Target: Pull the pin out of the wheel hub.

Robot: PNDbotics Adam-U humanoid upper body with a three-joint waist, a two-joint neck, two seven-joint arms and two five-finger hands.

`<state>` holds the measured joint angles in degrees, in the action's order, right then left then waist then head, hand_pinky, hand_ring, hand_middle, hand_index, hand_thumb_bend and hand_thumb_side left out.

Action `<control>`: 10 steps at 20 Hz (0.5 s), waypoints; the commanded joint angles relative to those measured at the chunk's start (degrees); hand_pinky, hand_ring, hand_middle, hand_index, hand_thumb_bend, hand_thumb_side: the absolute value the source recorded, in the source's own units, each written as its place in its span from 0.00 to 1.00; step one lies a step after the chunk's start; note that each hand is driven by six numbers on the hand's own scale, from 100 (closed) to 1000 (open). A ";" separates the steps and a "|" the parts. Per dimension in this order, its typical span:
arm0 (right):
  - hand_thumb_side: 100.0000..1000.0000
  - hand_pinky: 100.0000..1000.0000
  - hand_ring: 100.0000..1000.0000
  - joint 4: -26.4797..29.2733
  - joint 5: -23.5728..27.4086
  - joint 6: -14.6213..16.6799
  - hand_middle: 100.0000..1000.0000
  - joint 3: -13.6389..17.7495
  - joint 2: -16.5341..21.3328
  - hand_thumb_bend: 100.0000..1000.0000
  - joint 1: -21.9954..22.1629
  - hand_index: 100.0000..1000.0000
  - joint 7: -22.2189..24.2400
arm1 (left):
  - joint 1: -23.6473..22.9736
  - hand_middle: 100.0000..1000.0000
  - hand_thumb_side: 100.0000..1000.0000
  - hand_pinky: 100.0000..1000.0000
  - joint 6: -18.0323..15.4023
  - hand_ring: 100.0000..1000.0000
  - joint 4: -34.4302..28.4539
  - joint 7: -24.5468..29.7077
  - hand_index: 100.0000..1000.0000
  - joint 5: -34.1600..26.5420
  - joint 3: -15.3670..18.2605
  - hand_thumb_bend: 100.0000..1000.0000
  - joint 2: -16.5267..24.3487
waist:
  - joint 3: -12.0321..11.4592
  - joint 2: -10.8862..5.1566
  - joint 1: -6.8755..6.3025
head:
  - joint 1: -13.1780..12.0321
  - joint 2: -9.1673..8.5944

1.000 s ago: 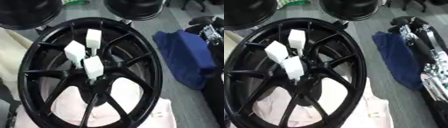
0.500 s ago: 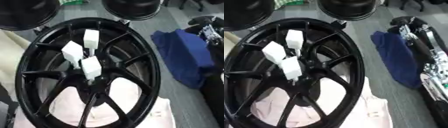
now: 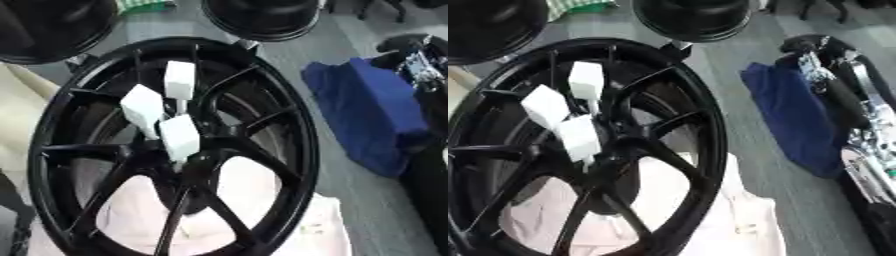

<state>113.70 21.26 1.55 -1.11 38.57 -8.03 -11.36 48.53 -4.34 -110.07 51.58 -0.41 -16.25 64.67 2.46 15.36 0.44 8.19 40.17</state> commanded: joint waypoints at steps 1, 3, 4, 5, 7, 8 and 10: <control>0.48 0.79 0.63 0.90 -0.22 0.02 0.62 0.22 1.76 0.00 -0.43 0.65 0.16 | 1.54 0.74 0.56 0.90 0.00 0.79 0.23 0.38 0.86 0.35 -0.27 0.38 0.52 | 0.28 -1.12 -0.17 | -0.35 -0.56; 0.48 0.79 0.62 0.90 -0.14 -0.03 0.61 0.11 1.76 0.00 -0.50 0.65 0.26 | 3.54 0.74 0.56 0.90 0.66 0.78 1.20 0.38 0.85 0.86 -2.29 0.39 -1.19 | 0.43 -1.25 -0.28 | -0.61 -0.48; 0.48 0.79 0.62 0.90 -0.11 -0.05 0.61 0.12 1.76 0.00 -0.47 0.65 0.27 | 4.70 0.74 0.56 0.90 1.13 0.78 2.04 0.38 0.86 1.09 -3.48 0.41 -2.16 | 0.42 -1.31 -0.29 | -0.62 -0.43; 0.48 0.79 0.62 0.90 -0.09 -0.07 0.61 0.11 1.77 0.00 -0.43 0.65 0.28 | 5.85 0.73 0.55 0.90 1.63 0.77 2.95 0.38 0.85 1.39 -4.45 0.42 -3.10 | 0.40 -1.37 -0.28 | -0.59 -0.40; 0.48 0.79 0.62 0.90 -0.07 -0.08 0.61 0.11 1.75 0.00 -0.40 0.65 0.31 | 7.91 0.72 0.53 0.89 2.61 0.77 4.59 0.17 0.85 2.32 -5.86 0.43 -4.88 | 0.39 -1.46 -0.29 | -0.56 -0.36; 0.48 0.79 0.62 0.90 -0.05 -0.09 0.61 0.10 1.73 0.00 -0.38 0.65 0.32 | 8.76 0.72 0.52 0.89 3.11 0.76 5.32 -0.07 0.85 2.86 -6.52 0.44 -5.70 | 0.40 -1.48 -0.30 | -0.57 -0.32; 0.48 0.79 0.62 0.90 -0.02 -0.17 0.61 0.05 1.69 0.00 -0.35 0.65 0.36 | 10.19 0.70 0.52 0.88 4.47 0.75 6.87 -0.90 0.85 3.97 -7.74 0.45 -7.26 | 0.45 -1.50 -0.34 | -0.60 -0.25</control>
<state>113.70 21.27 1.39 -1.44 38.60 -8.04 -11.12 57.57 -0.68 -103.89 51.06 2.90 -23.84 57.25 2.83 15.24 0.09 7.69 40.18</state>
